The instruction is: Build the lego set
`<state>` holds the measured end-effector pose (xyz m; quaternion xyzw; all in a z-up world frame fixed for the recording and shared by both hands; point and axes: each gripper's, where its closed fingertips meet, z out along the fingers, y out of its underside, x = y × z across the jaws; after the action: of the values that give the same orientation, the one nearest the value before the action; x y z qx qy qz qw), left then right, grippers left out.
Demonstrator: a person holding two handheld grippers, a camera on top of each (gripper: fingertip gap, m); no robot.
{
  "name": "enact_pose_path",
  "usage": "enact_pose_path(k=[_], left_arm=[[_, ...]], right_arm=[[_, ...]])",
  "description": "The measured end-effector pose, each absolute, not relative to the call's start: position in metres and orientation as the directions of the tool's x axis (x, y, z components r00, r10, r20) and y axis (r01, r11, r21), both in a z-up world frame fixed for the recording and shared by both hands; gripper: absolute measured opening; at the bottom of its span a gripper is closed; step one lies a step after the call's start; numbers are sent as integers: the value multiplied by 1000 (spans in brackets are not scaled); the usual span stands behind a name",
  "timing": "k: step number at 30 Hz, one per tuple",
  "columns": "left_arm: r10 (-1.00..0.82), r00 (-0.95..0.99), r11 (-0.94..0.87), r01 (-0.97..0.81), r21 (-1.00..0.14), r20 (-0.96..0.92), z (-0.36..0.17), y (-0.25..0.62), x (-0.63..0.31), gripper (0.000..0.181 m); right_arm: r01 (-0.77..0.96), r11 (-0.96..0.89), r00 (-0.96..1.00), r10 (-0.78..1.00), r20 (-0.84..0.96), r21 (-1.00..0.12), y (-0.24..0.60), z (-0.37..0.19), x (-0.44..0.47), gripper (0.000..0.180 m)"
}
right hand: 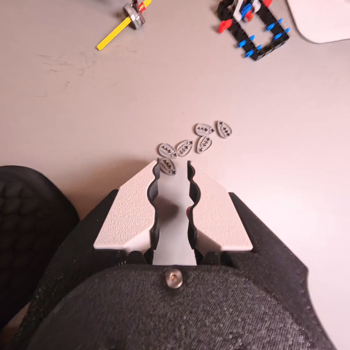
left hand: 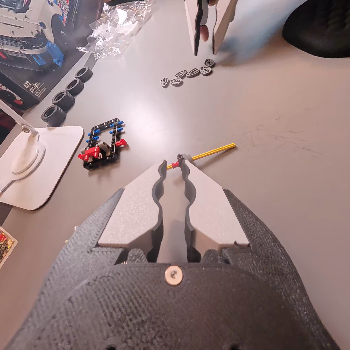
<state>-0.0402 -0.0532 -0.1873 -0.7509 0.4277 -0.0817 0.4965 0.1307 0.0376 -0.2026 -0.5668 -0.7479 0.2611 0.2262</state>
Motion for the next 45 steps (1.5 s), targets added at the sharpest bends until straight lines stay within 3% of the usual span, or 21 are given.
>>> enact_pose_path(k=[4, 9, 24, 32, 39, 45], left_arm=[[-726, 628, -154, -546, -824, -280, -187, -54, -39, 16], [-724, 643, -162, -512, -844, -251, -181, -54, -38, 20], [-725, 657, -183, -472, -862, -206, -179, -53, -31, 21], [-765, 644, -234, -285, -929, -5, -159, -60, -7, 23], [-804, 584, -275, -200, -941, 111, -150, -71, 5, 34], [-792, 593, -306, -176, -936, 147, -151, -69, 0, 28]], right_arm=[[774, 248, -279, 959, 38, -583, 35, -218, 138, 29], [772, 258, -286, 957, 46, -580, 34, -217, 136, 16], [764, 291, -310, 948, 68, -575, 26, -215, 130, 12], [507, 394, -388, 899, 205, -767, -14, -164, 77, 9], [387, 518, -514, 808, 288, -763, -60, -168, 38, 8], [319, 612, -534, 747, 397, -723, -62, -153, 11, 5]])
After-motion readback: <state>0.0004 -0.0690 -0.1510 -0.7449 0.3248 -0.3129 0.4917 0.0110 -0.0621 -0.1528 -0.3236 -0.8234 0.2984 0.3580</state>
